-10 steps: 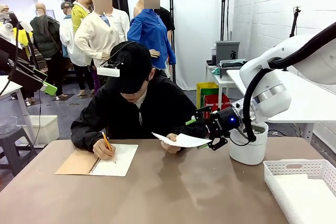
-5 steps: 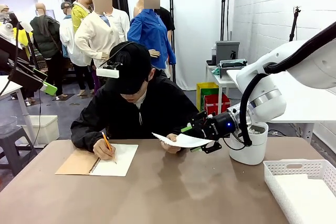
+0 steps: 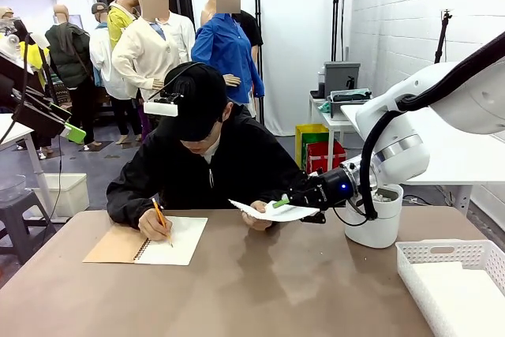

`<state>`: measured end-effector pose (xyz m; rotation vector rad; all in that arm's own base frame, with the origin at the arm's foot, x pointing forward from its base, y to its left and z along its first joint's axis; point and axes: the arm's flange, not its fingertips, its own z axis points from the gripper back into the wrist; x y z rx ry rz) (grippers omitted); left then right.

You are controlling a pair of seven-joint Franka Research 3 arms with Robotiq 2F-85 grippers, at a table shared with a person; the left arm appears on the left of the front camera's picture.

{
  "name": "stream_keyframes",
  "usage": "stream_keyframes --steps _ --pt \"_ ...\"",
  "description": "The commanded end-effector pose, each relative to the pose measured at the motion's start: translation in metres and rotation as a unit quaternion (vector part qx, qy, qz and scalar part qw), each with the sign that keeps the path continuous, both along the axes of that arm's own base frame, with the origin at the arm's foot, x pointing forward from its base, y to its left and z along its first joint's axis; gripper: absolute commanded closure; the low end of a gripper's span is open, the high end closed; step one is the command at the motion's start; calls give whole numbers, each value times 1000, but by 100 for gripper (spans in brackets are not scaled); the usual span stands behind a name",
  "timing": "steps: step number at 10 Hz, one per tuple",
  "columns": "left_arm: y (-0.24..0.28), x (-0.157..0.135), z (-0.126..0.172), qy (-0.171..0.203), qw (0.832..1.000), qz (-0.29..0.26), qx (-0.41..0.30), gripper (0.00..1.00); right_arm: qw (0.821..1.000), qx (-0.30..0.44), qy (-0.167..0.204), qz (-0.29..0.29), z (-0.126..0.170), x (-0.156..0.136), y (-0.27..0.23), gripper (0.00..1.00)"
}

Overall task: Sort the paper based on its condition.
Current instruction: If a person hands you a paper, place it in the Organizing basket , and if it's crumpled, put it in the Trash can.

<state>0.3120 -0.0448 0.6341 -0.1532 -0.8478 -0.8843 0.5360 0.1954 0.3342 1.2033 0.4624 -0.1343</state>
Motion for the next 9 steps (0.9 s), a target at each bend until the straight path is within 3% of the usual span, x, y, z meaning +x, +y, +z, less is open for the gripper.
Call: stream_keyframes --steps 1,9 --pt "0 0 0 -1 1000 6 1 0 1000 21 3 -2 0 6 2 100" --pt "0 0 0 -1 1000 6 1 0 999 32 -15 28 15 -3 5 100"
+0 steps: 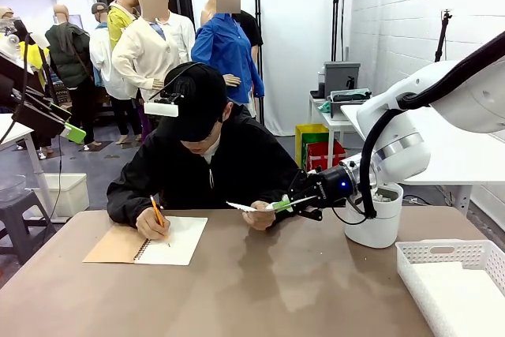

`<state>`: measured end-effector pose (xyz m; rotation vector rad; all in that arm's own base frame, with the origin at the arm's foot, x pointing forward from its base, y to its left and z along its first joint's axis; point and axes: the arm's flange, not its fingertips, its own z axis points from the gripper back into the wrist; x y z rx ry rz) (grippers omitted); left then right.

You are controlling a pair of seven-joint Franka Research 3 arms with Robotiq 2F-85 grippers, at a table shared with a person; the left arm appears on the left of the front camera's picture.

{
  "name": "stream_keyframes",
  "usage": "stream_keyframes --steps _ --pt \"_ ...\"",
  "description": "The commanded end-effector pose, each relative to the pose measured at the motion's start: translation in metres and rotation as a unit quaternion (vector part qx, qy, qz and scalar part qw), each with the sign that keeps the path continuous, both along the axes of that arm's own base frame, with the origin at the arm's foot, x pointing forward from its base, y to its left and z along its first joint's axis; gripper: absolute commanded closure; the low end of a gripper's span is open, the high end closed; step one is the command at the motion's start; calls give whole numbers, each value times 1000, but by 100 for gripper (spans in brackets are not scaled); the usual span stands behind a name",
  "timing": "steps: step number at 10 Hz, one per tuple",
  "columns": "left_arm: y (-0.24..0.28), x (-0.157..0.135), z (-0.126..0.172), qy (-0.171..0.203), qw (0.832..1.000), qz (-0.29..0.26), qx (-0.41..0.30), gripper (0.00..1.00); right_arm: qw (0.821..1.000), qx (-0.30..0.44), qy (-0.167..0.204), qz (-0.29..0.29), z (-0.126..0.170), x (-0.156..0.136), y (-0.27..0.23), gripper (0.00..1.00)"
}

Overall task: Sort the paper based on its condition.
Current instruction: If a person hands you a paper, place it in the Organizing basket , and if it's crumpled, put it in the Trash can.

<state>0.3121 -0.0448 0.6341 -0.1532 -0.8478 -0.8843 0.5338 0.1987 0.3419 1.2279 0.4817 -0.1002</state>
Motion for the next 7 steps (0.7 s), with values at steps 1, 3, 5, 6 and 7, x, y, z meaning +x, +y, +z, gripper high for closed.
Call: stream_keyframes --steps 1,3,5,6,7 --pt "0 0 0 -1 1000 6 1 0 999 21 -38 31 21 -8 5 100" --pt "0 0 0 -1 1000 6 1 0 993 33 -83 74 47 -25 14 100" --pt "0 0 0 -1 1000 6 1 0 987 36 -101 122 72 -43 21 100" --pt "0 0 0 -1 1000 6 1 0 984 29 -123 129 83 -49 23 100" --pt "0 0 0 -1 1000 6 1 0 978 15 -161 135 96 -54 22 100"
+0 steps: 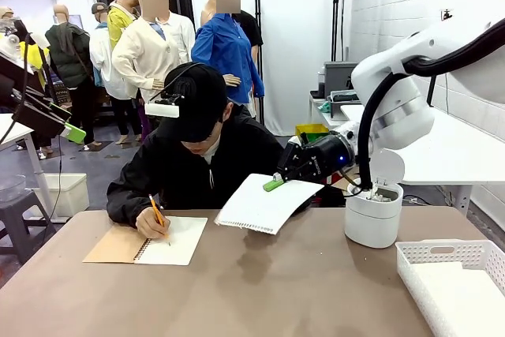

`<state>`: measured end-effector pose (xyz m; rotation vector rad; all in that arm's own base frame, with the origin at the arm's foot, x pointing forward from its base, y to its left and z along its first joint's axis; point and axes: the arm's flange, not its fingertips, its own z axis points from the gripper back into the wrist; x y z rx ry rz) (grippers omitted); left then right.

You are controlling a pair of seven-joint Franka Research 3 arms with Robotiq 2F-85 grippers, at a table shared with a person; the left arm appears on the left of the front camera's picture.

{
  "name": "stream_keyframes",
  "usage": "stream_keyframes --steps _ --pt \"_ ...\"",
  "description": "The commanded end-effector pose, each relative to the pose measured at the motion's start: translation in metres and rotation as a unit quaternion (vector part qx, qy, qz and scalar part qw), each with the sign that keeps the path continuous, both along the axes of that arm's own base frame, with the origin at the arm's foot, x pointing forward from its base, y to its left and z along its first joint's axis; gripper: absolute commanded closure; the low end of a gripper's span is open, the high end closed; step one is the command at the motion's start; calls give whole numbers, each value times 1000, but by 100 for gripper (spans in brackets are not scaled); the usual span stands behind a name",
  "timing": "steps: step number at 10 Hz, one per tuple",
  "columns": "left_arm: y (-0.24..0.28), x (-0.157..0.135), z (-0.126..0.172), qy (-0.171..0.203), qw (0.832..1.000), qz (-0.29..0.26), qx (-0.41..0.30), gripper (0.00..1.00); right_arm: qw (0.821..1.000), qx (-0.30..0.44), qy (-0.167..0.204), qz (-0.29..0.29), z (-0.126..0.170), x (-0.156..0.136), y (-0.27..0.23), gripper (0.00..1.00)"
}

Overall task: Sort the paper based on its condition.
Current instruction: If a person hands you a paper, place it in the Organizing basket , and if it's crumpled, put it in the Trash can.

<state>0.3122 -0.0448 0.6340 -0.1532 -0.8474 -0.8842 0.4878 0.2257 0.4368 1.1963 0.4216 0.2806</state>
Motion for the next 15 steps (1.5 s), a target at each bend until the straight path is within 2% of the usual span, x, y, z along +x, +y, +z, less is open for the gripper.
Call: stream_keyframes --steps 1,2,4,5,8,11,13,14,15 --pt "0 0 0 -1 1000 6 1 0 996 -17 -82 8 20 -16 -7 100" --pt "0 0 0 -1 1000 6 1 0 991 -43 -122 15 38 -28 -11 100" --pt "0 0 0 -1 1000 6 1 0 980 -98 -165 45 71 -60 -17 100" --pt "0 0 0 -1 1000 6 1 0 971 -126 -196 45 86 -73 -22 100" --pt "0 0 0 -1 1000 6 1 0 941 -202 -271 16 106 -99 -44 100" --pt "0 0 0 -1 1000 6 1 0 913 -240 -328 -14 111 -109 -76 100" --pt "0 0 0 -1 1000 6 1 0 904 -249 -345 -39 102 -109 -105 100" --pt "0 0 0 -1 1000 6 1 0 896 -241 -369 -54 93 -109 -124 100" --pt "0 0 0 -1 1000 6 1 0 888 -252 -378 -68 91 -110 -137 100"
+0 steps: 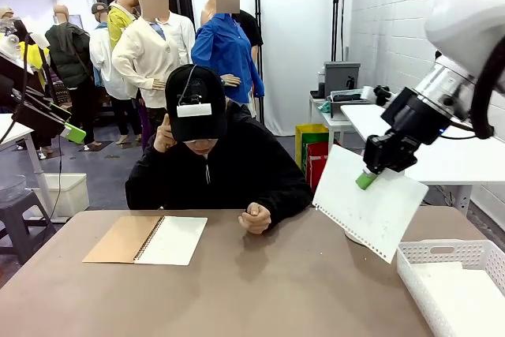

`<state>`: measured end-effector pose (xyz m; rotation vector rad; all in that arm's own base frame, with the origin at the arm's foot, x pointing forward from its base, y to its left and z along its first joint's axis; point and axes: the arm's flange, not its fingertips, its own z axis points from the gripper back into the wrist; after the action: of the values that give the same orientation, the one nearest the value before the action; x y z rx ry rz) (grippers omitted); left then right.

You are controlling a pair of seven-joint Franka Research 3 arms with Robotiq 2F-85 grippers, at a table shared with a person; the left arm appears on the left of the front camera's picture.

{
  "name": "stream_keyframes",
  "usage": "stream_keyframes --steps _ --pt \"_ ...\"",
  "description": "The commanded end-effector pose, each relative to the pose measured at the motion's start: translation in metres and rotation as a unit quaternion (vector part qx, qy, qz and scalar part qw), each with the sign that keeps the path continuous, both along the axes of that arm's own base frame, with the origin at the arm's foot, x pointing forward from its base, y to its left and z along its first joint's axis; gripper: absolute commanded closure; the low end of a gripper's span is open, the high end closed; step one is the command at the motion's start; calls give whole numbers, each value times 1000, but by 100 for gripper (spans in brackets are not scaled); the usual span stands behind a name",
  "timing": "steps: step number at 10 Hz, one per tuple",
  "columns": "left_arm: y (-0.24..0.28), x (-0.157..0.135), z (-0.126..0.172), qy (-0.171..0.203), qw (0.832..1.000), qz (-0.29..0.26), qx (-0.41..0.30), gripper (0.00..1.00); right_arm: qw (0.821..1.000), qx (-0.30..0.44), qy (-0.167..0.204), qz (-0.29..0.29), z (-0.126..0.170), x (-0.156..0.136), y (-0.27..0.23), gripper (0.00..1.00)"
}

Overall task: Sort the paper based on its condition.
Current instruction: If a person hands you a paper, place it in the Organizing basket , and if it's crumpled, put it in the Trash can.

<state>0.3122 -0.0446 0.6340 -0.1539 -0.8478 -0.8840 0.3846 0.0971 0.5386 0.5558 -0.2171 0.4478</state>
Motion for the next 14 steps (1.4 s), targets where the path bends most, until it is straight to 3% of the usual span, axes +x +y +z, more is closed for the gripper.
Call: stream_keyframes --steps 1,5,6,11,14 --pt "0 0 0 -1 1000 6 1 0 999 -10 -30 -24 -11 -11 -26 100" --pt "0 0 0 -1 1000 6 1 0 997 -30 35 -68 -14 -21 -69 100" --pt "0 0 0 -1 1000 6 1 0 999 -19 -7 -43 -15 -17 -60 100" --pt "0 0 0 -1 1000 6 1 0 999 -23 3 -45 -14 -19 -62 100" --pt "0 0 0 -1 1000 6 1 0 998 -16 15 -58 -33 -40 -103 100"
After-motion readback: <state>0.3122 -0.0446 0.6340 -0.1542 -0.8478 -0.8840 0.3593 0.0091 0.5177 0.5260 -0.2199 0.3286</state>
